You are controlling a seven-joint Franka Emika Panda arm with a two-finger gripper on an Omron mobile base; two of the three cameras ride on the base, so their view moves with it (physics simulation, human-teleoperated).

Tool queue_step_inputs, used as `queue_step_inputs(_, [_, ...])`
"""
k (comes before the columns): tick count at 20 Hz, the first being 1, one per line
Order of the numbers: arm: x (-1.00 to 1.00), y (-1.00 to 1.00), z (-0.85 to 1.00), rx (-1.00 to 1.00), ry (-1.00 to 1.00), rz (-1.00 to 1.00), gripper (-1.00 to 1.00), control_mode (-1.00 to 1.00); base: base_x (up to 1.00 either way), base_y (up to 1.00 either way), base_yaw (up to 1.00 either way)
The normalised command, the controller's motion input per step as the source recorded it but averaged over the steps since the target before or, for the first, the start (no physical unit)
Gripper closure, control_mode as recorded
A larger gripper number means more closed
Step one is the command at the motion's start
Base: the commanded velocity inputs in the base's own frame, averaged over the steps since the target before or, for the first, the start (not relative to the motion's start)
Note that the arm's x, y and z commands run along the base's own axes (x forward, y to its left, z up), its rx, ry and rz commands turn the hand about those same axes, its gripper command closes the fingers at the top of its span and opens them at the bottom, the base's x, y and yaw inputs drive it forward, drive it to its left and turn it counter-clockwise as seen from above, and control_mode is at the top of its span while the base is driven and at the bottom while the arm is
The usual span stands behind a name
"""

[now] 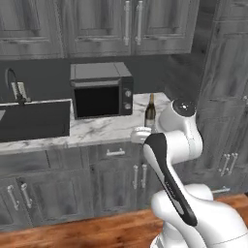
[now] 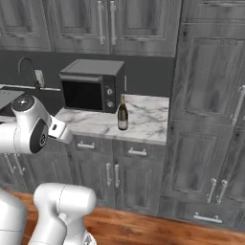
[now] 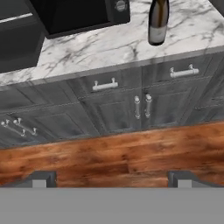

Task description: There is a wine glass and glass cup on the dining counter. Place the wine bottle next to the wine glass and the juice bottle next to the glass cup.

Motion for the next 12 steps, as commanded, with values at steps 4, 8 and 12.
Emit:
queue_step_inputs(4, [0.0,0.0,0.0,0.0,0.0,0.0,-1.0,1.0,0.34,-0.42,0.28])
queue_step_inputs(8, [0.0,0.0,0.0,0.0,0.0,0.0,-1.0,1.0,0.42,-0.42,0.22])
queue_step_inputs(12, [0.0,0.0,0.0,0.0,0.0,0.0,-1.0,1.0,0.61,-0.38,0.13])
